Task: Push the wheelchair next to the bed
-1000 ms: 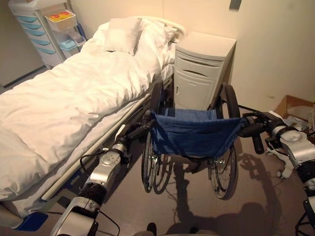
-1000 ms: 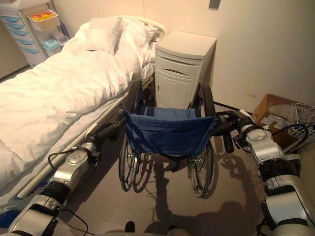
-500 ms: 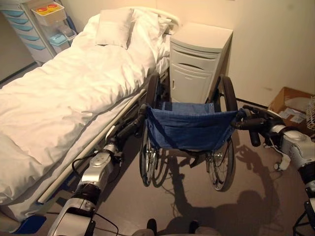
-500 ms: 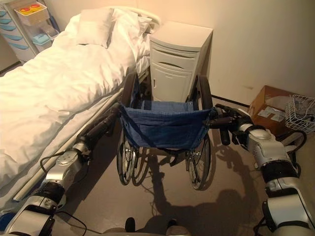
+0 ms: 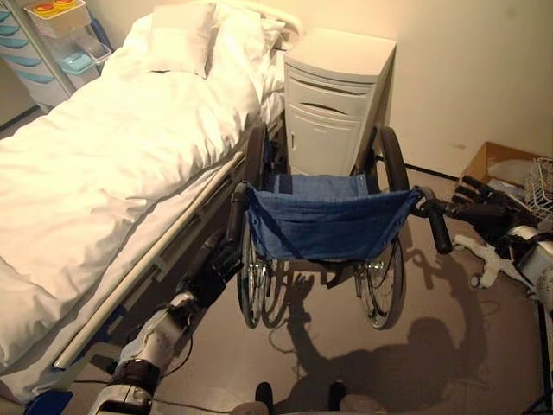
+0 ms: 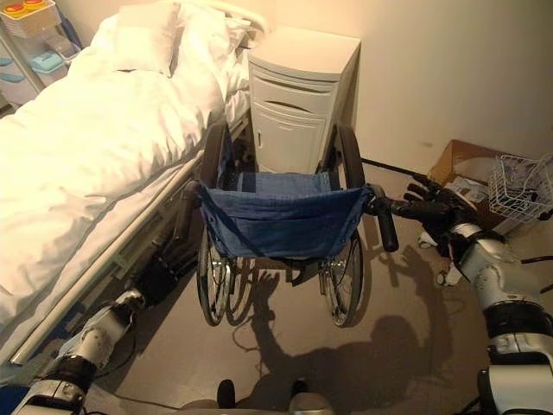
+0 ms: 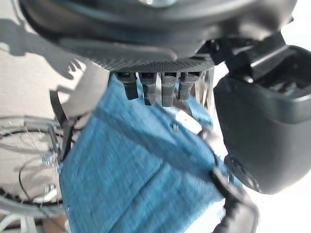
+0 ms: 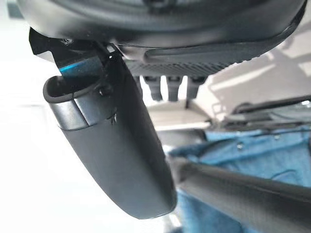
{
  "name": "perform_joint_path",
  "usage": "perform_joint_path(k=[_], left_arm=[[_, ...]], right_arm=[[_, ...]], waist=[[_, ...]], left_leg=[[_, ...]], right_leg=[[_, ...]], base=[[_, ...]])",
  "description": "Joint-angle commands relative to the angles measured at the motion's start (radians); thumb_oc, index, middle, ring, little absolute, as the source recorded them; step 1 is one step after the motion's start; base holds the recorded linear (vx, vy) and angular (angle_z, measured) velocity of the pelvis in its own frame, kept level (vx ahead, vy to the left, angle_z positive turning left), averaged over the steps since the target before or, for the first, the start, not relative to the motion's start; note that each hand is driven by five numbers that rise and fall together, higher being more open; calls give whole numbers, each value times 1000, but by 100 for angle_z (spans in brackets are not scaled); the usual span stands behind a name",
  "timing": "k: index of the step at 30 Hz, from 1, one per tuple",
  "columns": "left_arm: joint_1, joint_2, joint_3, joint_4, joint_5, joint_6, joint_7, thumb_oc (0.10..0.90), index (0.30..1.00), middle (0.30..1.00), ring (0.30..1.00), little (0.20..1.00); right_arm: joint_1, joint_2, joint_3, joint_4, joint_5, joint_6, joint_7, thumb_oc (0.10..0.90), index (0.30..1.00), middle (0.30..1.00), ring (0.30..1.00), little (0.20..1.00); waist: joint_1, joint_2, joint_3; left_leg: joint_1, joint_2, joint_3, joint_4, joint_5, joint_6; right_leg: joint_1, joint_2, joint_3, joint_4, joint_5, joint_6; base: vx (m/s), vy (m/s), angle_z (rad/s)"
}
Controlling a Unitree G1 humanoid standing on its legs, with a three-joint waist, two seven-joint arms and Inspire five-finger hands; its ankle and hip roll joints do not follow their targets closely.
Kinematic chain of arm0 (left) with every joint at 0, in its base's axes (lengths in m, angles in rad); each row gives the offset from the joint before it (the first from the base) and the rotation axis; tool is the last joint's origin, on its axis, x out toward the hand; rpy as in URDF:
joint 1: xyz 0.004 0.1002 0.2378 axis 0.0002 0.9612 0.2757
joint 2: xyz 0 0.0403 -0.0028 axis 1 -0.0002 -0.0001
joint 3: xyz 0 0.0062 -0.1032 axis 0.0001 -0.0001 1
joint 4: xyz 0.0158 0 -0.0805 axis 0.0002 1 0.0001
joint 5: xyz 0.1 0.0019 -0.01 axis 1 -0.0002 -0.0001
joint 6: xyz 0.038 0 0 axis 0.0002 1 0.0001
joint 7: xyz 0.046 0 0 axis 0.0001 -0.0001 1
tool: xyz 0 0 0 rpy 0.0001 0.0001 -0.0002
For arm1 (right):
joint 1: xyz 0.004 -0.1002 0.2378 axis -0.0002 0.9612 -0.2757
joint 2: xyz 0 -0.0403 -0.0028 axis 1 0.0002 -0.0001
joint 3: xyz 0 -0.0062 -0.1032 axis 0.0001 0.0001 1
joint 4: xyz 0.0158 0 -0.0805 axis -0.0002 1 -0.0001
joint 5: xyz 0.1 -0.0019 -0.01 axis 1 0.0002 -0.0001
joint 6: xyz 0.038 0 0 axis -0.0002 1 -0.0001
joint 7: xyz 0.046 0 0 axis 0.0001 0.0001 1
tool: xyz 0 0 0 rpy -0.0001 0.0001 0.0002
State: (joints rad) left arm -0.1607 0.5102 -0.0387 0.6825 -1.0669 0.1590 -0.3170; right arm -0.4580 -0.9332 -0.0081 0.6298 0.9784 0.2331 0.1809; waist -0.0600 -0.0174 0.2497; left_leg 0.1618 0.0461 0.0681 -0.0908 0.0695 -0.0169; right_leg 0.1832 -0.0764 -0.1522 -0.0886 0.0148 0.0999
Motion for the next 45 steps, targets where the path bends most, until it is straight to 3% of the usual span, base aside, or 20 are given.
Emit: perform_joint_path(k=[1,7,14,18,22,29,32,36,38,41,42,45], left_arm=[[-89,101,42,0,-43,-60,-60,800,900,900,900,900],[-68,89,77,47,-47,-33,-103,800,900,900,900,900],[-41,37,86,78,95,-112,-7,800,900,900,900,900],[-25,8,56,108,281,-225,82,800,900,900,900,900],[2,-48,19,138,460,-322,159,800,900,900,900,900],[51,-141,-33,213,732,-484,304,800,900,900,900,900],[80,-167,-52,233,843,-535,371,800,900,900,900,900],[96,-184,-80,244,929,-591,420,800,900,900,900,900],[112,-213,-118,254,989,-626,444,800,900,900,900,900],[120,-237,-161,263,1078,-658,450,800,900,900,900,900],[121,-246,-200,263,1117,-667,448,800,900,900,900,900],[118,-258,-252,274,1126,-682,420,800,900,900,900,900]], right_arm=[[-118,-108,-54,-34,249,-115,98,800,900,900,900,900],[-105,-58,-113,-55,379,-32,92,800,900,900,900,900],[30,37,-170,57,151,30,139,800,900,900,900,900],[114,131,-154,133,29,-21,184,800,900,900,900,900],[203,266,-148,146,-48,-129,170,800,900,900,900,900],[288,453,-150,247,-44,-286,180,800,900,900,900,900],[333,543,-130,292,-53,-359,208,800,900,900,900,900],[354,599,-101,330,-58,-393,235,800,900,900,900,900],[373,653,-48,371,-119,-450,227,800,900,900,900,900],[382,687,-5,395,-167,-466,224,800,900,900,900,900],[388,705,35,389,-220,-502,208,800,900,900,900,900],[400,735,93,364,-220,-491,193,800,900,900,900,900]], waist=[[38,-31,-82],[34,-28,-91],[31,-28,-86],[39,-29,-77],[43,-28,-69],[46,-16,-56],[46,-12,-50],[48,-12,-47],[51,-9,-44],[50,-5,-40],[47,1,-35],[35,11,-27]], left_leg=[[43,-12,37,65,-167,0],[40,-17,39,65,-174,-1],[36,-14,48,72,-175,3],[33,-14,46,77,-172,8],[28,-15,44,82,-171,13],[28,-18,43,86,-176,20],[26,-21,43,89,-177,22],[23,-24,41,94,-178,23],[17,-29,37,98,-179,26],[11,-32,37,104,-180,28],[4,-32,39,109,-177,29],[-1,-35,44,108,-176,31]], right_leg=[[-52,-27,20,62,-7,28],[-50,-27,22,57,-11,31],[-62,-29,25,61,-7,35],[-65,-28,25,66,-6,34],[-65,-25,28,70,-8,31],[-69,-21,34,79,-13,28],[-71,-20,36,84,-15,27],[-72,-19,37,87,-16,25],[-79,-18,40,93,-15,24],[-88,-18,43,100,-15,23],[-95,-17,44,106,-16,21],[-104,-17,45,112,-17,20]], base=[[0,0,0],[0,0,0],[-2,-4,-1],[-10,-25,0],[0,-22,-5],[0,0,0],[0,0,0],[0,0,0],[-19,5,0],[-30,18,-1],[-56,41,-3],[-33,48,-6]])
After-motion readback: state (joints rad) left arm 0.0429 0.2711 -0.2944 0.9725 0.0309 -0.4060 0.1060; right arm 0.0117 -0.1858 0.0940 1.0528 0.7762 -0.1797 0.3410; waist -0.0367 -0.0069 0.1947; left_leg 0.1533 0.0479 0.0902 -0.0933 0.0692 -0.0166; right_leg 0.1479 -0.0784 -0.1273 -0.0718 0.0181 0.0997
